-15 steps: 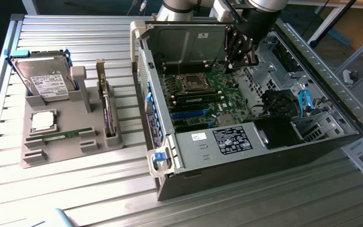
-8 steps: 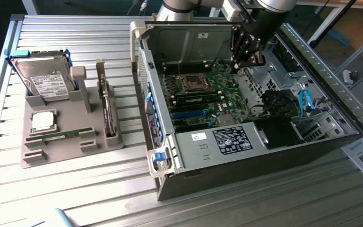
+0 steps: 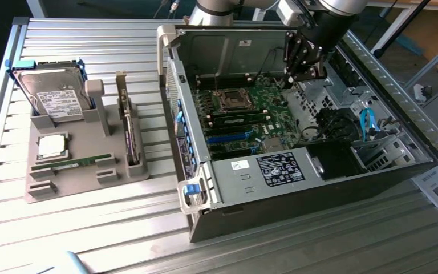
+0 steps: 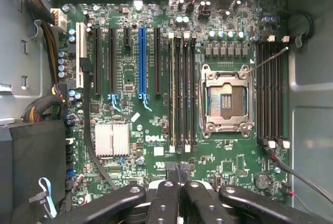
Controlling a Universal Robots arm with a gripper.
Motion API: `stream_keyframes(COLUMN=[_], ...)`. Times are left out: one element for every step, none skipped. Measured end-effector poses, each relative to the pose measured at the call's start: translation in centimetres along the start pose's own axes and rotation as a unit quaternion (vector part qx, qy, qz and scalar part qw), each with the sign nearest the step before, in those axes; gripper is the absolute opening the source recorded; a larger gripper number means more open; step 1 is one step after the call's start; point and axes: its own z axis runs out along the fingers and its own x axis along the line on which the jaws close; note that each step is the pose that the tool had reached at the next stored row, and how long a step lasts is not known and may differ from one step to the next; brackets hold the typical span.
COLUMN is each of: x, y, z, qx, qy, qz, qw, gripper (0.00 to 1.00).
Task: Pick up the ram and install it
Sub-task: 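Press down the ram until it locks into place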
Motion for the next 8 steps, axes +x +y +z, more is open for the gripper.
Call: stream_keyframes(x=[0.00, 0.00, 0.00, 0.00, 0.00, 0.00, 0.00, 0.01], y=[0.00, 0.00, -0.01, -0.01, -0.01, -0.01, -0.01, -0.01], z=[0.00, 0.00, 0.00, 0.00, 0.00, 0.00, 0.00, 0.01], qx=[0.0000, 0.0000, 0.0000, 0.0000, 0.0000, 0.0000, 0.0000, 0.0000], qy=[0.0000, 0.0000, 0.0000, 0.0000, 0.0000, 0.0000, 0.0000, 0.0001], qz=[0.000, 0.000, 0.000, 0.000, 0.000, 0.000, 0.000, 0.000], qw=[1.0000, 1.0000, 1.0000, 1.0000, 1.0000, 1.0000, 1.0000, 1.0000], gripper=[0.10, 0.10, 0.10, 0.10, 0.10, 0.10, 0.10, 0.10])
